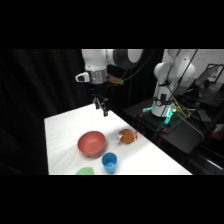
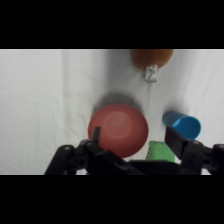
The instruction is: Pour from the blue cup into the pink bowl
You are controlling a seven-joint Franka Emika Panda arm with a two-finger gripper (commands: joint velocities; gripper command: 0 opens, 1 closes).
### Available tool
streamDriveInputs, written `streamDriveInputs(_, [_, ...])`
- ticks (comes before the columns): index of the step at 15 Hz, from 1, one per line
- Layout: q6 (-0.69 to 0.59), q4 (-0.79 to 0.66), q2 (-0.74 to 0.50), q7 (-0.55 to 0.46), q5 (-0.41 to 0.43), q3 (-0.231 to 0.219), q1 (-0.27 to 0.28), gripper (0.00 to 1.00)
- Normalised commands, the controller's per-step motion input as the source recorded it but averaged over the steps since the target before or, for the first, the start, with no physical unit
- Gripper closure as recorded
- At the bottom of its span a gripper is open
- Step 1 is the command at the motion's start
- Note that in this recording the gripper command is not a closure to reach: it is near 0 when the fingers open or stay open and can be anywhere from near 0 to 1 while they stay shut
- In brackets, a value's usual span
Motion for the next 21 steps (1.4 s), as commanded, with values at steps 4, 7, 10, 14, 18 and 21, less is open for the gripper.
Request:
streamDriveInputs(4, [-0.04, 0.01, -0.03, 0.05, 0.059, 0.064, 0.036, 0.0])
streamDriveInputs(7, [-0.01, 0.08, 0.01, 0.27, 0.075, 0.154, 0.163, 0.0])
streamDriveInputs(10, [0.03, 0.2, 0.16, 0.33, 0.041, 0.166, 0.2, 0.0])
streamDriveInputs(14, [0.13, 0.39, 0.37, 0.22, 0.01, 0.118, 0.171, 0.0])
streamDriveInputs(18, [0.22, 0.39, 0.38, 0.1, -0.029, 0.027, 0.107, 0.0])
streamDriveInputs(21, [0.24, 0.26, 0.27, 0.03, 0.007, -0.014, 0.055, 0.0])
